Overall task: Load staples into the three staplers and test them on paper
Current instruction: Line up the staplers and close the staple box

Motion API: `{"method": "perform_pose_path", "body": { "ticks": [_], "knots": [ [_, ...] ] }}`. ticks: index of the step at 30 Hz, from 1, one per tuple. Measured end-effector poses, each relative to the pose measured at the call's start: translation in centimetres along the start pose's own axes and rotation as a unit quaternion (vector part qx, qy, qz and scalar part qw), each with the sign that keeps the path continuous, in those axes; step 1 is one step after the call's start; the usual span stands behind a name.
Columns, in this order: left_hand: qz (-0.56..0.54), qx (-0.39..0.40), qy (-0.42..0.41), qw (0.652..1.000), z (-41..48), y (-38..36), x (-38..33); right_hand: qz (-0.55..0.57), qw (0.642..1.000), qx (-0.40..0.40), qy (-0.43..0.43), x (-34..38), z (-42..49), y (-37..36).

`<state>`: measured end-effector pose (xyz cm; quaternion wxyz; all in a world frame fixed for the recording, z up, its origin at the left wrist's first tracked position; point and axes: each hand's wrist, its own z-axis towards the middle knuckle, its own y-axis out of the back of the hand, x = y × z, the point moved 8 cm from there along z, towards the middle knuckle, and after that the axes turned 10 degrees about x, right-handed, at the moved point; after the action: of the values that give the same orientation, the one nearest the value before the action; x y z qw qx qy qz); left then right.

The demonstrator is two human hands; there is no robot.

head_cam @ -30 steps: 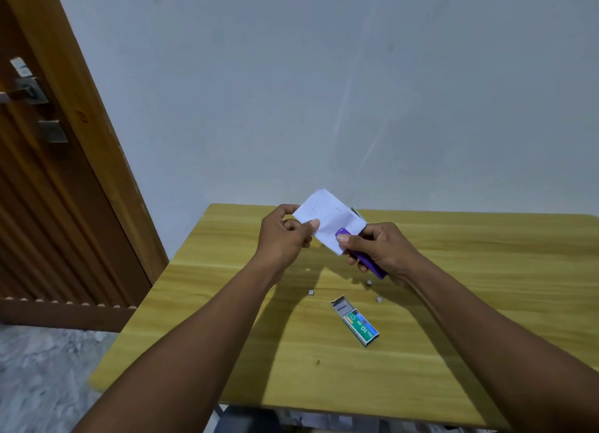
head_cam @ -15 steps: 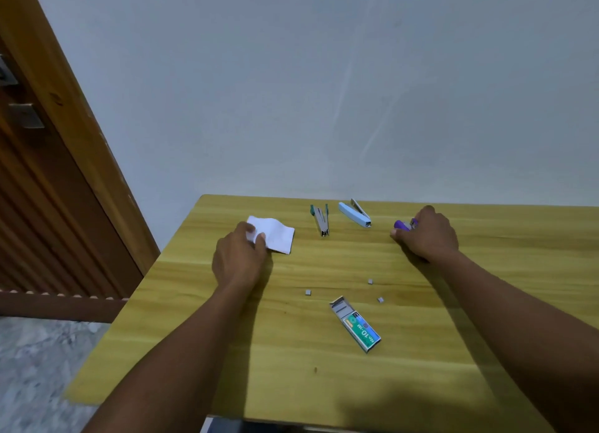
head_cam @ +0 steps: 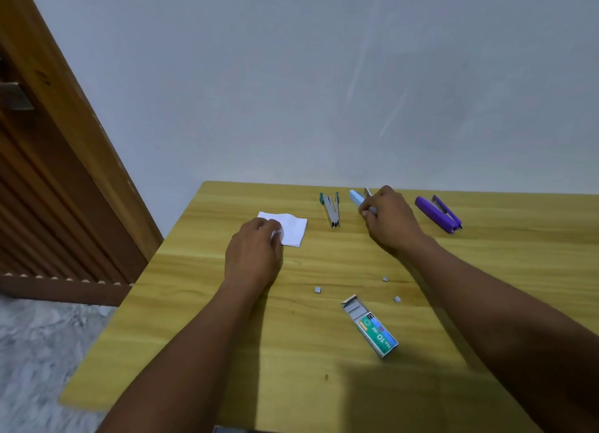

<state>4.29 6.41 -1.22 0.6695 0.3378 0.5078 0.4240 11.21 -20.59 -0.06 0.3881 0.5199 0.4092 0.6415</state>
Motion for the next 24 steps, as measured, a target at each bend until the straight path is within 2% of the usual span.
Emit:
{"method": "perform_pose_path", "body": {
  "ticks": [3, 7, 9, 11, 13, 15, 17, 19, 21, 24],
  "knots": [
    [0.007, 0.003, -0.001, 1.0, 0.0, 0.0, -0.2, 0.02, 0.998, -0.029, -0.048, -1.0, -0.5, 0.2],
    [0.012, 0.012, 0.004, 1.0, -0.1, 0.0, -0.2, 0.032, 0.998, -0.046, -0.027, -1.7, -2.6, 1.3],
    [0.009, 0.021, 0.01, 1.0, -0.1, -0.1, -0.2, 0.037, 0.991, -0.11, -0.065, -3.2, -3.7, 3.1],
    [0.012, 0.028, 0.012, 0.999, 0.0, -0.1, -0.3, -0.02, 0.98, -0.146, -0.131, -5.4, -4.4, 4.7],
    [0.021, 0.04, 0.007, 0.999, 0.3, -0.3, -0.3, -0.076, 0.974, -0.104, -0.186, -7.9, -4.3, 4.9],
    [0.032, 0.057, 0.006, 0.998, 0.6, -0.6, -0.2, -0.07, 0.975, -0.062, -0.201, -9.9, -3.7, 4.5],
    [0.05, 0.083, 0.014, 0.995, 0.8, -1.2, 0.1, -0.03, 0.976, -0.053, -0.211, -10.7, -3.3, 4.6],
    [0.062, 0.111, 0.024, 0.992, 1.1, -1.9, 0.6, -0.037, 0.971, -0.058, -0.228, -10.1, -3.0, 5.0],
    [0.07, 0.136, 0.022, 0.988, 1.5, -2.3, 0.9, -0.072, 0.973, -0.087, -0.203, -7.4, -3.0, 5.3],
    [0.09, 0.163, 0.001, 0.983, 2.1, -2.4, 1.0, 0.0, 0.997, -0.071, -0.033, -0.3, -2.8, 3.5]
  ]
}}
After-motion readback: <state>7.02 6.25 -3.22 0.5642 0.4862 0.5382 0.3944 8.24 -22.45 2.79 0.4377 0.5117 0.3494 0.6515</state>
